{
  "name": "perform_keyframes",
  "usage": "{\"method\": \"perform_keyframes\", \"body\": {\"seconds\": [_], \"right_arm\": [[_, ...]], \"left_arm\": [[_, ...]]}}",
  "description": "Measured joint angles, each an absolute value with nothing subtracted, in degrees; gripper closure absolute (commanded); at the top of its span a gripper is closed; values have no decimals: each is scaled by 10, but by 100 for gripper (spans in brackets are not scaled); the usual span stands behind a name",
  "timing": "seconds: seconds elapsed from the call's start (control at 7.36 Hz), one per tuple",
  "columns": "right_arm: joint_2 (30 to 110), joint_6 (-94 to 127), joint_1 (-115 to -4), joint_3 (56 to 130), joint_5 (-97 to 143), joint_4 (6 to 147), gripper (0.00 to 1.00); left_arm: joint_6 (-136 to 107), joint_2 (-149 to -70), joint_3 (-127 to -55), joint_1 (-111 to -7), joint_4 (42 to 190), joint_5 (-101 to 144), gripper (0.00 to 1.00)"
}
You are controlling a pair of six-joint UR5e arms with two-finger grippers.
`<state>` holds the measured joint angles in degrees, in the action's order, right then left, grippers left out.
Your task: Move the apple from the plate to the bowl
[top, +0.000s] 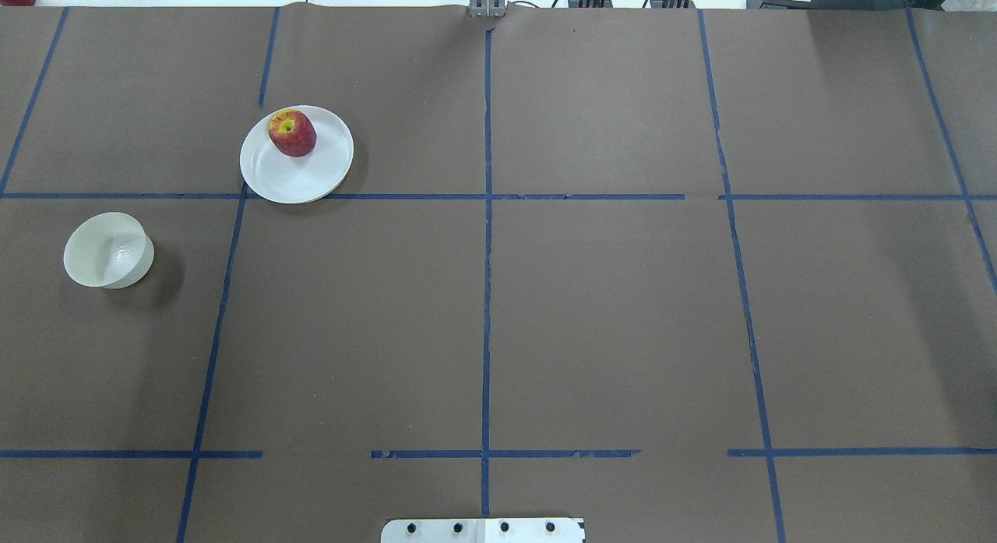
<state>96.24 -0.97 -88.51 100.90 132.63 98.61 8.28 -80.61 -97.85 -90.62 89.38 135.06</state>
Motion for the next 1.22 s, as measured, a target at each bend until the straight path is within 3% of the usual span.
{"method": "perform_keyframes", "body": {"seconds": [0.41,0.81,1.22], "right_arm": [[962,-10,-885,1009,1326,986,0],[962,-10,-885,1009,1326,986,0],[962,-9,-885,1009,1326,986,0]], "left_arm": [[84,-822,-982,-906,895,1356,0],[66,-888,-1000,-882,890,1356,0],[-129,-933,-1082,-762,888,1352,0]]}}
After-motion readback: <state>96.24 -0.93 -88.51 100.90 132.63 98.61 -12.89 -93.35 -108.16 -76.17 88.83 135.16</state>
